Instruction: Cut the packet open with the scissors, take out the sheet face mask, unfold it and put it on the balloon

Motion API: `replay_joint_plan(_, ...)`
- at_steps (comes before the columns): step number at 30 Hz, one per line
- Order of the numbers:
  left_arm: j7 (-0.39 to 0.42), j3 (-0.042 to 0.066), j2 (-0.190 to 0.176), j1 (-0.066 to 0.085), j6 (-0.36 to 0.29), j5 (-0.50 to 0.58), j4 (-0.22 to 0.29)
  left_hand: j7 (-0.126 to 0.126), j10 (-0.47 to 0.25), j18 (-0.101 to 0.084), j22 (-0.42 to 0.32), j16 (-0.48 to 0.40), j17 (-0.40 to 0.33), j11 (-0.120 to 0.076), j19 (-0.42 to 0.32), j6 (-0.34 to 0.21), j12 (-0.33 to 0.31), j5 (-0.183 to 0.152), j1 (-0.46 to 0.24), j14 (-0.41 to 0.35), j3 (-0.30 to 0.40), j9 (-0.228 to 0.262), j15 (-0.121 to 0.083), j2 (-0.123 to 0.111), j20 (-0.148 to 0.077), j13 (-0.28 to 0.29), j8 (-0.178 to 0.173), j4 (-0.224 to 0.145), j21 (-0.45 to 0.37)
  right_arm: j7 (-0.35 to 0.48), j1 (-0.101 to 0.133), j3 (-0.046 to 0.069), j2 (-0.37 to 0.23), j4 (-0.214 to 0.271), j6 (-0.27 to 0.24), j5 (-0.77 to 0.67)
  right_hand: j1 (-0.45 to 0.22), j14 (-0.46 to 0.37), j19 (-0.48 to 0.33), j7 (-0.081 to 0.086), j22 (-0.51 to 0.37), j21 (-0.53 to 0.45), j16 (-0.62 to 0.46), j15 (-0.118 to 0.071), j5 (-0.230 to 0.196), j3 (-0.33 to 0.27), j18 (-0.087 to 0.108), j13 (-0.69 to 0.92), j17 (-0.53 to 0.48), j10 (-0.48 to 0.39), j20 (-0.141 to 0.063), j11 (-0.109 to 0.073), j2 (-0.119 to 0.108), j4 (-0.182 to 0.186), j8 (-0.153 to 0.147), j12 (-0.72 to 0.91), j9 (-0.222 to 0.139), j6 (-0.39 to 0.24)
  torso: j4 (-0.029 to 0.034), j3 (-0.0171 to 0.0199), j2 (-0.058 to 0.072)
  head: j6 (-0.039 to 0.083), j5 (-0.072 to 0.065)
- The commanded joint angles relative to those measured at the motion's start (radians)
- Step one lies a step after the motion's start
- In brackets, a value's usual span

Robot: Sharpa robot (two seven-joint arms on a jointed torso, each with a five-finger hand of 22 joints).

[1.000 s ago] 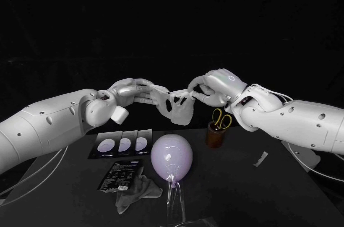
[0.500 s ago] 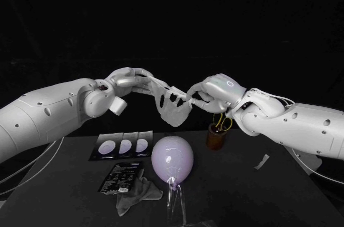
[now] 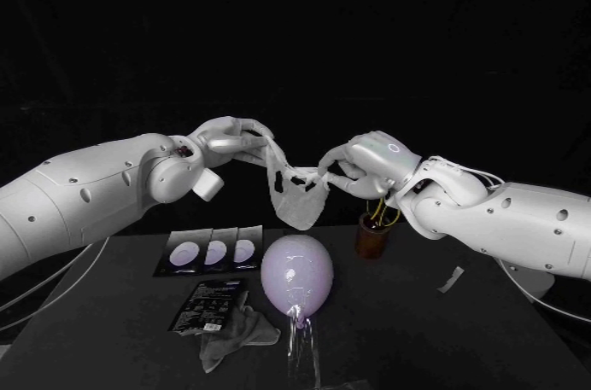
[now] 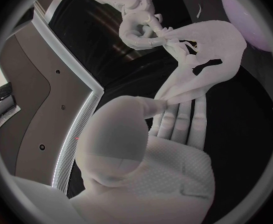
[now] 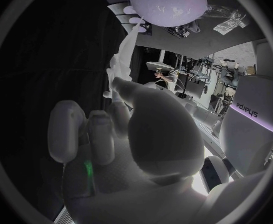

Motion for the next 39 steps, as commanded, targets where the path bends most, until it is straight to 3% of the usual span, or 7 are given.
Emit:
replay_joint_plan(1, 0.002, 0.001, 0.0, 0.003, -0.017, -0.053, 0.01, 0.091, 0.019, -0.017, 0.001, 0.018, 0.011, -0.006, -0.002, 0.018, 0.01, 0.001, 0.007, 0.009, -0.008, 0.065, -0.003, -0.002, -0.001, 0.003, 0.0, 0.001, 0.0, -0.017, -0.002, -0.001, 0.001, 0.005, 0.008, 0.045, 0.002, 0.106, 0.008, 0.003, 0.198, -0.002, 0.003, -0.004, 0.003, -0.004, -0.004, 0.016, 0.263, -0.01, 0.001, 0.001, -0.011, -0.004, 0.002, -0.004, -0.001, -0.008, -0.0003, 0.0002, 0.0, -0.001, 0.001)
replay_joint_plan(10, 0.007, -0.001, 0.001, 0.004, -0.146, -0.074, 0.034, 0.055, 0.118, 0.026, 0.069, 0.216, 0.122, -0.05, 0.125, 0.049, 0.106, 0.001, 0.02, 0.081, -0.06, 0.038, -0.055, -0.004, -0.039, 0.058, -0.018, 0.0, 0.12, -0.019, -0.017, -0.003, -0.011, 0.037, 0.007, 0.076, 0.004, 0.106, 0.009, 0.003, 0.199, 0.001, 0.003, -0.004, 0.004, -0.004, -0.004, 0.019, 0.263, -0.009, 0.002, 0.001, -0.01, -0.005, 0.004, -0.001, 0.0, -0.005, -0.0002, 0.0002, -0.001, -0.001, 0.003)
replay_joint_plan(14, 0.004, -0.004, 0.002, 0.004, -0.202, -0.085, 0.034, 0.043, 0.115, 0.024, 0.105, 0.292, 0.166, -0.061, 0.158, 0.06, 0.133, 0.003, 0.022, 0.104, -0.066, 0.031, -0.071, -0.003, -0.064, 0.079, -0.023, 0.007, 0.176, -0.025, -0.022, -0.004, -0.025, 0.051, -0.005, 0.084, 0.007, 0.106, 0.011, 0.002, 0.2, 0.006, 0.003, -0.004, 0.004, -0.005, -0.005, 0.023, 0.263, -0.006, 0.003, 0.001, -0.006, -0.006, 0.009, 0.003, 0.002, 0.001, 0.0, 0.0014, -0.001, -0.001, 0.002)
replay_joint_plan(17, -0.001, -0.006, 0.002, 0.004, -0.233, -0.093, 0.033, 0.035, 0.098, 0.027, 0.167, 0.391, 0.224, -0.07, 0.199, 0.066, 0.157, 0.001, 0.022, 0.168, -0.066, 0.025, -0.093, -0.011, -0.107, 0.101, -0.027, 0.016, 0.27, -0.03, -0.023, -0.004, -0.039, 0.06, -0.022, 0.099, 0.008, 0.106, 0.012, 0.002, 0.201, 0.01, 0.003, -0.004, 0.004, -0.005, -0.006, 0.026, 0.263, -0.002, 0.003, 0.0, -0.003, -0.005, 0.012, 0.007, 0.004, 0.003, -0.0002, 0.0006, 0.0, -0.002, 0.001)
replay_joint_plan(19, -0.006, -0.008, 0.003, 0.004, -0.246, -0.096, 0.034, 0.032, 0.092, 0.023, 0.195, 0.414, 0.242, -0.073, 0.193, 0.068, 0.167, 0.001, 0.02, 0.176, -0.06, 0.024, -0.098, -0.016, -0.119, 0.11, -0.026, 0.021, 0.308, -0.032, -0.024, -0.004, -0.049, 0.067, -0.036, 0.114, 0.008, 0.106, 0.013, 0.001, 0.201, 0.011, 0.003, -0.004, 0.004, -0.005, -0.006, 0.027, 0.263, -0.002, 0.003, 0.0, -0.002, -0.005, 0.013, 0.008, 0.004, 0.004, -0.0008, 0.0005, 0.0, -0.002, 0.001)
replay_joint_plan(33, -0.069, -0.033, 0.003, -0.006, -0.274, -0.07, 0.055, 0.017, 0.09, 0.012, 0.347, 0.533, 0.328, -0.084, 0.109, 0.088, 0.156, 0.001, 0.01, 0.168, -0.048, 0.008, -0.109, -0.031, -0.14, 0.12, -0.034, 0.038, 0.494, -0.024, -0.023, 0.0, -0.075, 0.089, -0.114, 0.214, 0.015, 0.106, 0.017, 0.0, 0.204, 0.02, 0.003, -0.006, 0.004, -0.003, -0.008, 0.035, 0.263, 0.006, 0.003, -0.002, 0.002, -0.008, 0.02, 0.017, 0.008, 0.008, -0.0006, 0.0008, 0.0, -0.008, 0.003)
replay_joint_plan(39, -0.078, -0.037, 0.002, -0.012, -0.27, -0.022, 0.069, 0.014, 0.126, -0.011, 0.389, 0.545, 0.345, -0.086, 0.021, 0.105, 0.138, 0.001, 0.005, 0.049, -0.051, -0.004, -0.098, -0.038, -0.127, 0.114, -0.045, 0.042, 0.526, -0.019, -0.02, 0.003, -0.065, 0.082, -0.117, 0.234, 0.015, 0.106, 0.016, 0.0, 0.203, 0.02, 0.003, -0.006, 0.004, -0.002, -0.007, 0.035, 0.263, 0.006, 0.003, -0.002, 0.002, -0.009, 0.021, 0.017, 0.008, 0.008, 0.0001, 0.0006, 0.0, -0.01, 0.001)
